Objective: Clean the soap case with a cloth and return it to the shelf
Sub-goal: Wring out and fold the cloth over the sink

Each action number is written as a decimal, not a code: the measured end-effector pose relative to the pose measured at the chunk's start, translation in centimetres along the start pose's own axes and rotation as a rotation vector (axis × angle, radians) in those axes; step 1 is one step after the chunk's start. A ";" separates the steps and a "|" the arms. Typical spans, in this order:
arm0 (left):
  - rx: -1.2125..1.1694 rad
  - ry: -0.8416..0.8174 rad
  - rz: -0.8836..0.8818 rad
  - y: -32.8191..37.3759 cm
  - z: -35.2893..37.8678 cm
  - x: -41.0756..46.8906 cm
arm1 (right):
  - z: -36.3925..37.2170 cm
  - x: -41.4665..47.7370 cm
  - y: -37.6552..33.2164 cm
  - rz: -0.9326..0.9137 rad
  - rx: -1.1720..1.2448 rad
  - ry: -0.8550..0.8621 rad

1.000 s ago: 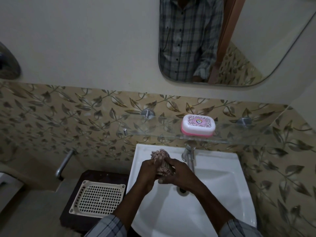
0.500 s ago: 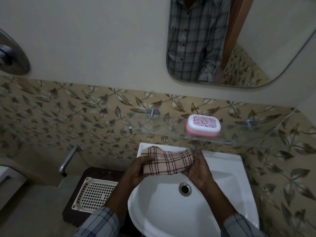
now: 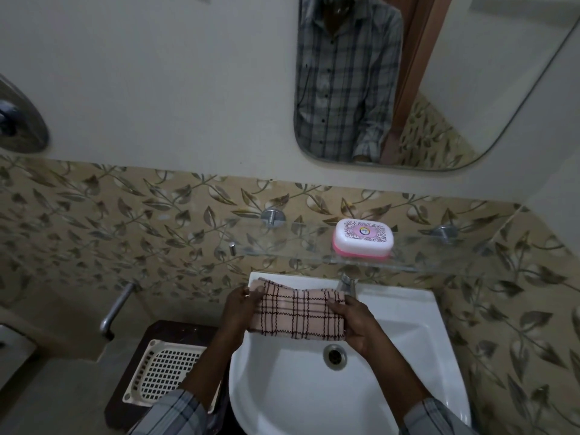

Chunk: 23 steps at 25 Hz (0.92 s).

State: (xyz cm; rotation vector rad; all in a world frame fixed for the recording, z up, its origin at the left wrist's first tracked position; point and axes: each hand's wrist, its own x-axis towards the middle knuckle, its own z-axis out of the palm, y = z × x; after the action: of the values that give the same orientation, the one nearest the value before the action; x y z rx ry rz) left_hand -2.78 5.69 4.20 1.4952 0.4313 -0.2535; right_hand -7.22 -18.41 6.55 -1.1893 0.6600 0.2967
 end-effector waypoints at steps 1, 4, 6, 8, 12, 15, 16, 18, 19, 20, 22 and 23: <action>0.031 0.043 0.030 0.0 0.2 -0.2 | 0.3 -0.1 0.2 -0.020 0.009 0.000; -0.068 0.031 -0.077 0.6 -0.2 0.1 | 0.6 0.0 0.2 -0.020 0.106 -0.006; -0.119 -0.032 -0.124 0.9 -1.3 0.2 | 0.3 0.3 0.1 0.065 0.133 -0.043; -0.081 -0.050 -0.100 0.9 -2.6 0.3 | 0.7 0.9 0.4 0.091 0.076 -0.042; -0.026 -0.004 -0.089 1.1 -6.0 1.1 | 4.8 1.9 1.3 0.002 -0.147 0.017; -0.008 0.074 -0.077 2.1 -10.6 2.5 | 9.5 2.8 2.0 0.016 -0.195 -0.013; -0.003 0.088 -0.064 2.6 -12.1 3.0 | 10.9 3.0 2.1 0.011 -0.184 -0.034; 0.016 0.128 -0.050 3.0 -16.2 4.3 | 14.5 3.9 3.6 0.009 -0.161 -0.096; 0.026 0.142 -0.047 2.7 -18.0 5.0 | 16.0 4.4 4.5 0.005 -0.153 -0.114; 0.040 0.164 -0.055 2.0 -19.8 5.6 | 17.6 5.0 6.0 0.013 -0.157 -0.132; 0.077 0.207 -0.048 -0.4 -22.7 6.7 | 20.4 6.4 9.5 0.039 -0.195 -0.145; 0.115 0.243 -0.040 -2.4 -24.0 7.4 | 21.8 7.2 11.9 0.056 -0.228 -0.136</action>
State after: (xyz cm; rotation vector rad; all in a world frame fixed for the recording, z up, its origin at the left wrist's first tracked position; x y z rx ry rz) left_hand -0.04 30.10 -1.60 1.6391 0.6502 -0.1292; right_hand -1.18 5.11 -2.19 -1.3557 0.5519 0.5058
